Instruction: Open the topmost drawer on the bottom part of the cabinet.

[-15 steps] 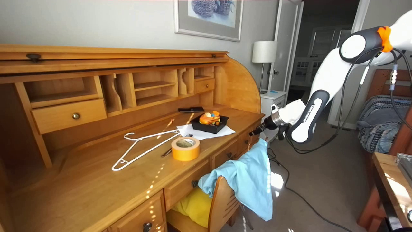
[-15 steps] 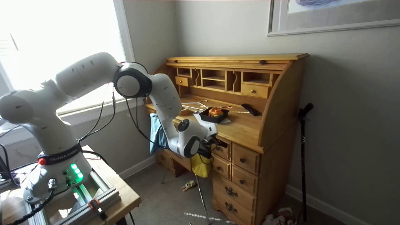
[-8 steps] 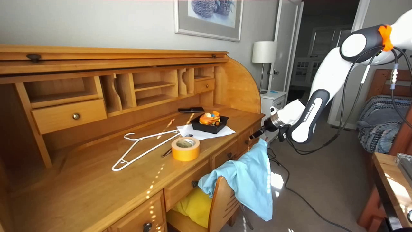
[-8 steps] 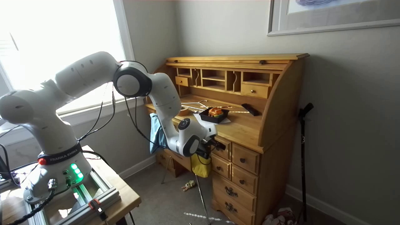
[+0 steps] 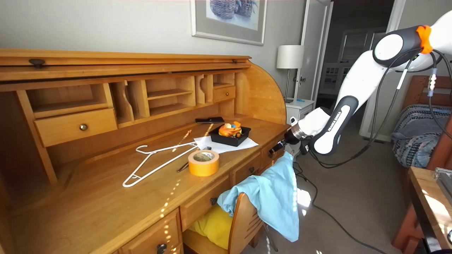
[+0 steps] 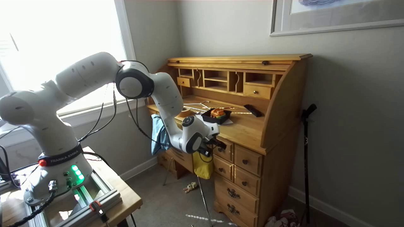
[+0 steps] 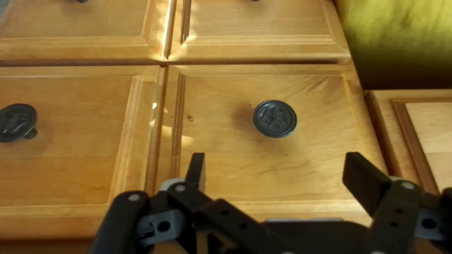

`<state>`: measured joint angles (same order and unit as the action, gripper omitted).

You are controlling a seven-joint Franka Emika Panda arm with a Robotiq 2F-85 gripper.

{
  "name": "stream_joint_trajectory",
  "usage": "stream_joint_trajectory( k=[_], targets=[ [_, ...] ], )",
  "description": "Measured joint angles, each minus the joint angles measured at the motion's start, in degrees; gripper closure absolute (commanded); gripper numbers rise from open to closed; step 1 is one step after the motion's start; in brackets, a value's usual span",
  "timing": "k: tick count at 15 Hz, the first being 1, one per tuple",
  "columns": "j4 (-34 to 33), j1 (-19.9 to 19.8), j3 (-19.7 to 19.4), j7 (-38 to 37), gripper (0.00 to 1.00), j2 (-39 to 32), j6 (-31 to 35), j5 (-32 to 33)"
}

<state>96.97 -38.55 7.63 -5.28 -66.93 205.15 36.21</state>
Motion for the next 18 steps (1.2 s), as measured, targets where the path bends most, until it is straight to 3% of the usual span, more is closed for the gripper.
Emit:
stream_joint_trajectory(
  k=[5,10,18],
  targets=[
    [-1.35,-0.22,1.89,0.15,0.00,0.04,-9.19,0.14],
    [-2.14,-3.67,7.72,2.51,0.00,0.29,-18.34,1.27],
    [-3.44,-3.77,8.09,13.76,0.00,0.34,-18.74,-9.06]
  ],
)
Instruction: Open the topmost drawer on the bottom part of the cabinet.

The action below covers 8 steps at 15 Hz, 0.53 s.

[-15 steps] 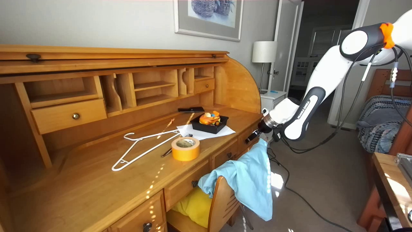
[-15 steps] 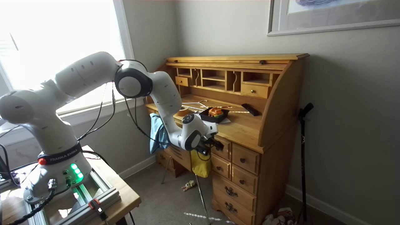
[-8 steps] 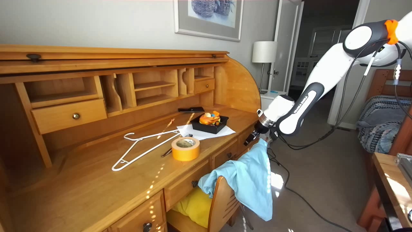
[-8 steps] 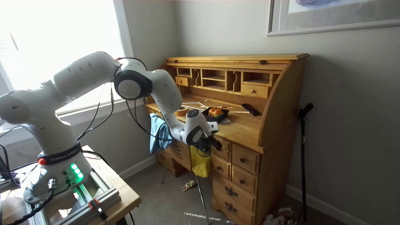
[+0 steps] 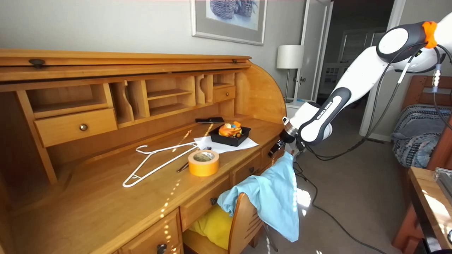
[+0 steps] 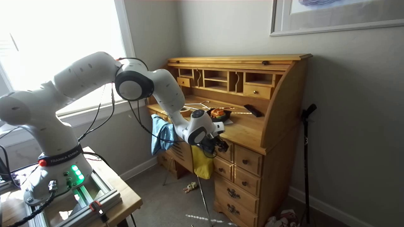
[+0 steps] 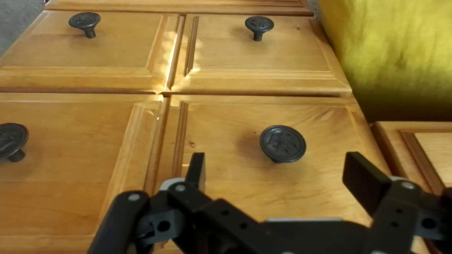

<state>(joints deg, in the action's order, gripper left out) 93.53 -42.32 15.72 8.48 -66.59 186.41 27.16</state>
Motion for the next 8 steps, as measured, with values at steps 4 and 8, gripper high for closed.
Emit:
stream_joint_trajectory(
  k=[4,8],
  targets=[
    [0.00,0.62,0.02,1.90,0.27,0.00,0.00,-2.12],
    [0.00,1.13,0.07,2.56,0.53,-0.01,0.07,-3.22]
  ],
)
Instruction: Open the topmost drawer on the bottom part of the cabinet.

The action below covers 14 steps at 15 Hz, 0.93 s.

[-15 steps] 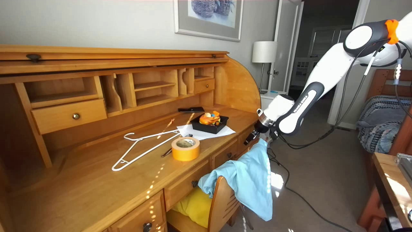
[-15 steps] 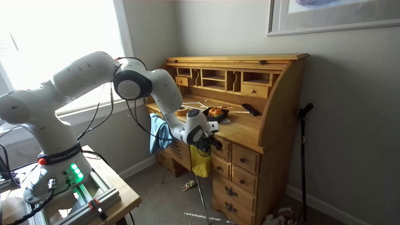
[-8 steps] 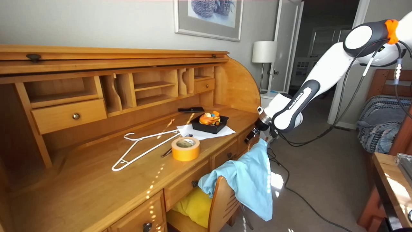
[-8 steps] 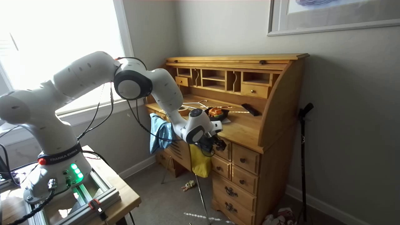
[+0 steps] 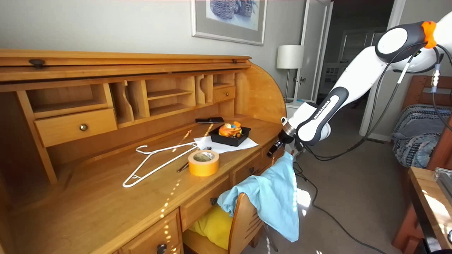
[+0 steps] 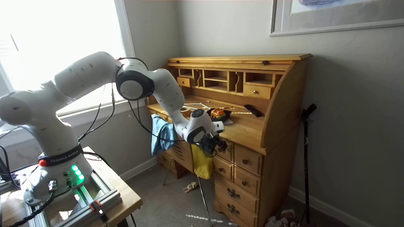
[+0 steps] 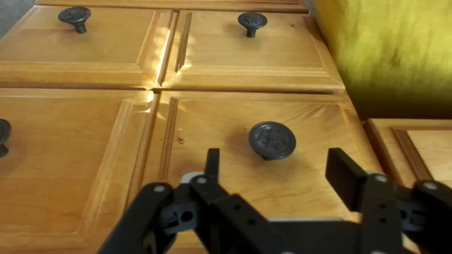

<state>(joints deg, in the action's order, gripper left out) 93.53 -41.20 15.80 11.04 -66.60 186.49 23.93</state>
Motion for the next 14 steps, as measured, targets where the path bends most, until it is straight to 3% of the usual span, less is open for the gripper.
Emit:
stream_joint_trajectory(
  k=[5,14],
  targets=[
    [0.00,0.44,-0.49,0.21,0.89,-0.06,0.01,-0.55],
    [0.17,0.71,-0.76,0.76,0.92,0.07,-0.06,-0.76]
  ],
)
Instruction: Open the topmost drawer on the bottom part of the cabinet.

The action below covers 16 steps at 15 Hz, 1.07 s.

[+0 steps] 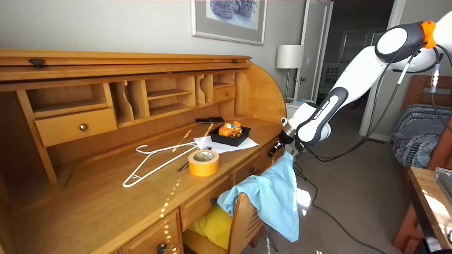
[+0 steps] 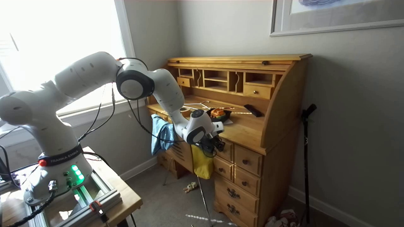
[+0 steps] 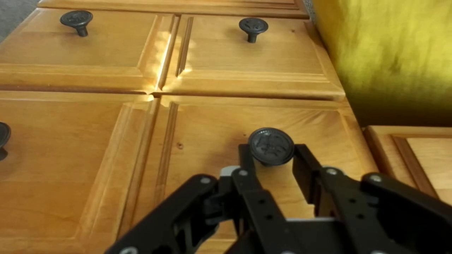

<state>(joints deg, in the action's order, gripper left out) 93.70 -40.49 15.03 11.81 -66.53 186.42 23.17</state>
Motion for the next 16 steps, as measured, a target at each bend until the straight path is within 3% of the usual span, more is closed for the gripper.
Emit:
stream_joint_trajectory(
  k=[6,16],
  targets=[
    [3.94,-1.37,0.07,0.56,0.92,1.87,0.88,0.00],
    [21.41,-1.31,-5.20,-1.29,0.92,10.10,9.20,-0.05]
  ],
)
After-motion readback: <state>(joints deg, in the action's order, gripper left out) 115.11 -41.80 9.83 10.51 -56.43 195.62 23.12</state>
